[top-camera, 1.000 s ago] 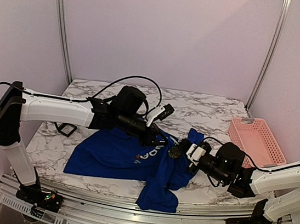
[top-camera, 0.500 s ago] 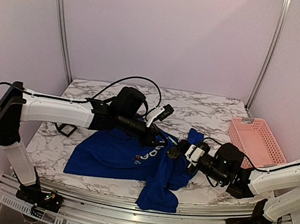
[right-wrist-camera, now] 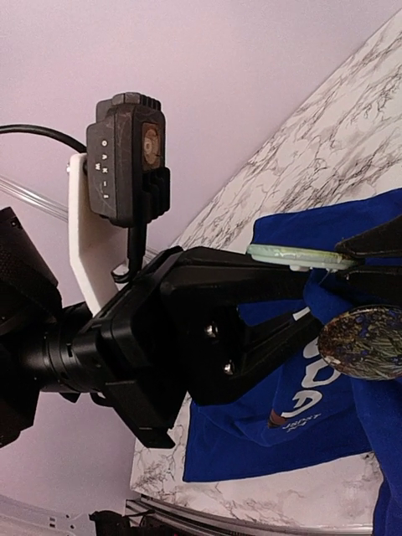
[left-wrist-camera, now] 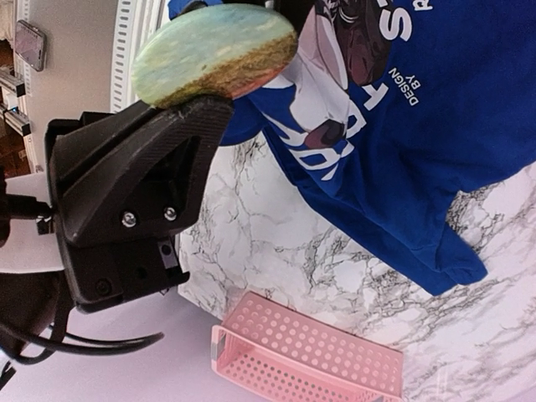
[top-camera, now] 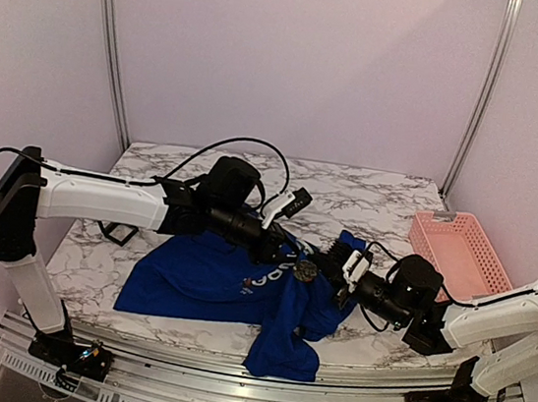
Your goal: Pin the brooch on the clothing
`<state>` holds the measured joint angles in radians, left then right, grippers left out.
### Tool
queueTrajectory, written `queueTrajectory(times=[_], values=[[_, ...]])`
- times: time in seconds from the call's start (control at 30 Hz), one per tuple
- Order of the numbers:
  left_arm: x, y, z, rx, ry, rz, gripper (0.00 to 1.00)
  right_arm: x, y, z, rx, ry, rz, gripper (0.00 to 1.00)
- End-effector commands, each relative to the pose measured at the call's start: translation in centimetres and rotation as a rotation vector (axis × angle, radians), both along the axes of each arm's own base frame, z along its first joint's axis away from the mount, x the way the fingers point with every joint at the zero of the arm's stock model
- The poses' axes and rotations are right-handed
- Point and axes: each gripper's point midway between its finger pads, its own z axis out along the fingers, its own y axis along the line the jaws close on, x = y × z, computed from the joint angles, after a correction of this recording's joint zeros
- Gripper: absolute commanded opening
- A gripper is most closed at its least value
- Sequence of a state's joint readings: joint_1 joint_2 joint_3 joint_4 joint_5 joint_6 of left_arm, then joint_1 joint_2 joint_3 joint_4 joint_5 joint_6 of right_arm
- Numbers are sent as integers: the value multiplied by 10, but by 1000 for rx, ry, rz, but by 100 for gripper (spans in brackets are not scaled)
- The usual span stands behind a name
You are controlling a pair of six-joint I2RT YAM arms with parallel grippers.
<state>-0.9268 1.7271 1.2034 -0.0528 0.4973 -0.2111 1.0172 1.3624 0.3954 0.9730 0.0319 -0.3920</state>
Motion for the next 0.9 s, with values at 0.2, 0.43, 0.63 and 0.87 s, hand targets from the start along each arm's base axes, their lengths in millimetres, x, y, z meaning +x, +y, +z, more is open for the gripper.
queueTrajectory(times=[0.2,0.43,0.63,0.87], values=[[4,5,7,-25,-96,7,0,-9,18,38,219,97,139,0],[8,2,1,-13,-235,2,0,-13,21,42,247,130,171,0],[14,5,-9,27,-331,-2,0,-16,22,47,259,126,190,0],[10,9,-17,50,-373,-17,7,-12,17,45,264,156,172,0]])
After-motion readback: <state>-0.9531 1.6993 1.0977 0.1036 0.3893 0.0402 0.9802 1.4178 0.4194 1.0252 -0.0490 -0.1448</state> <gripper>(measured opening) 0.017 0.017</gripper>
